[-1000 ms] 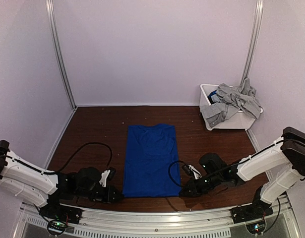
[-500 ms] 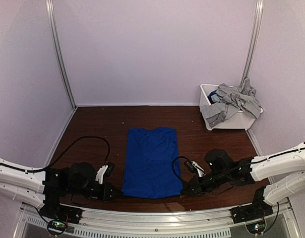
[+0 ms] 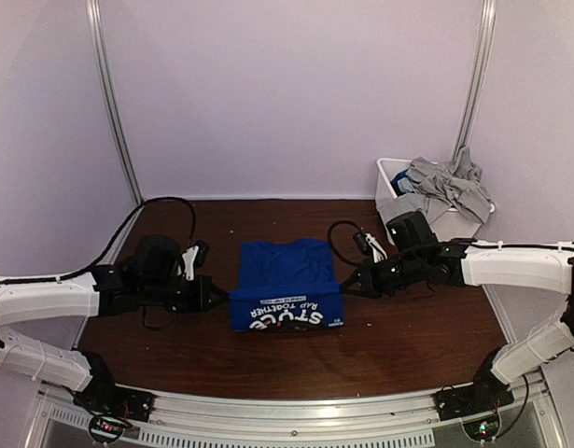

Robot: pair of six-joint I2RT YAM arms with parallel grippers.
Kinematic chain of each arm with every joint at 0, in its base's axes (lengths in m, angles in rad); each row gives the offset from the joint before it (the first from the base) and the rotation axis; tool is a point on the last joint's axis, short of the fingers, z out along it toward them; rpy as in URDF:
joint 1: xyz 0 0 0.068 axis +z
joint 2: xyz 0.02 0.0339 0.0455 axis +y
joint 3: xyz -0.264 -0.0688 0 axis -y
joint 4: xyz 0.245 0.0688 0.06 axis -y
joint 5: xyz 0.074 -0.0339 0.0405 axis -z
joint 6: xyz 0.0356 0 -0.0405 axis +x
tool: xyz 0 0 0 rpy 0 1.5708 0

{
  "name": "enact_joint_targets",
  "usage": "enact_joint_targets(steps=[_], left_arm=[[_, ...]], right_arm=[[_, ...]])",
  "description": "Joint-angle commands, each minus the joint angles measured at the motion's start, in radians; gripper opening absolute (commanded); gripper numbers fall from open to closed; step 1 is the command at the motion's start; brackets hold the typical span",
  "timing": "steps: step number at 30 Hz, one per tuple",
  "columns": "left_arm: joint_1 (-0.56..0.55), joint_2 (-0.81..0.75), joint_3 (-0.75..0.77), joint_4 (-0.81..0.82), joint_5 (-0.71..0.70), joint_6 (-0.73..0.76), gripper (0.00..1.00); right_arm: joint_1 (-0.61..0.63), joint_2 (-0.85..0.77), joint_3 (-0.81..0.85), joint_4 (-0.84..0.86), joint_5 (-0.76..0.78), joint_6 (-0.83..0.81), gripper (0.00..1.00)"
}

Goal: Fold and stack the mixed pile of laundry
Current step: Fold the 2/3-rectangle-folded T-shirt at the center of the board.

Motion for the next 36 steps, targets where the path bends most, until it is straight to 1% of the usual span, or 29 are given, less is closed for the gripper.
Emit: enact_joint_targets(steps=[1, 4, 7, 8, 12, 15, 18, 20, 22, 26, 29, 33, 36], left_arm=[[0.103, 0.124, 0.124, 0.018, 0.040, 0.142, 0.00], [0.150, 0.250, 0.201, 0.059, 0.059, 0.174, 0.00], [0.172, 0.379, 0.250, 0.114, 0.075, 0.197, 0.00], [0.174, 0.419, 0.263, 0.118, 0.073, 0.205, 0.00], [0.178, 0.553, 0.271, 0.225, 0.085, 0.211, 0.00], [0.178, 0.637, 0.270, 0.273, 0.102, 0.215, 0.00], [0.176, 0.674, 0.227, 0.336, 0.133, 0.200, 0.00], [0.167, 0.651, 0.180, 0.348, 0.136, 0.190, 0.00], [0.148, 0.587, 0.112, 0.332, 0.115, 0.186, 0.00], [0.131, 0.400, -0.008, 0.279, 0.103, 0.146, 0.00], [0.113, 0.249, -0.039, 0.174, 0.078, 0.142, 0.00], [0.108, 0.091, -0.020, 0.015, 0.051, 0.153, 0.00], [0.108, 0.040, 0.026, -0.060, 0.035, 0.170, 0.00]], right_arm=[[-0.075, 0.113, 0.153, -0.061, -0.009, -0.138, 0.00], [-0.118, 0.222, 0.240, -0.045, -0.013, -0.174, 0.00], [-0.147, 0.357, 0.314, -0.018, -0.005, -0.203, 0.00], [-0.151, 0.401, 0.334, -0.010, -0.007, -0.213, 0.00], [-0.158, 0.546, 0.379, 0.048, -0.030, -0.227, 0.00], [-0.154, 0.608, 0.380, 0.091, -0.047, -0.219, 0.00], [-0.150, 0.605, 0.335, 0.119, -0.046, -0.205, 0.00], [-0.140, 0.573, 0.273, 0.129, -0.047, -0.194, 0.00], [-0.120, 0.518, 0.189, 0.154, -0.049, -0.165, 0.00], [-0.029, 0.373, 0.006, 0.253, -0.041, -0.057, 0.00], [0.057, 0.282, -0.079, 0.285, -0.020, 0.024, 0.00], [0.084, 0.153, -0.114, 0.227, 0.016, 0.049, 0.00], [0.081, 0.059, -0.076, 0.109, 0.047, 0.012, 0.00]])
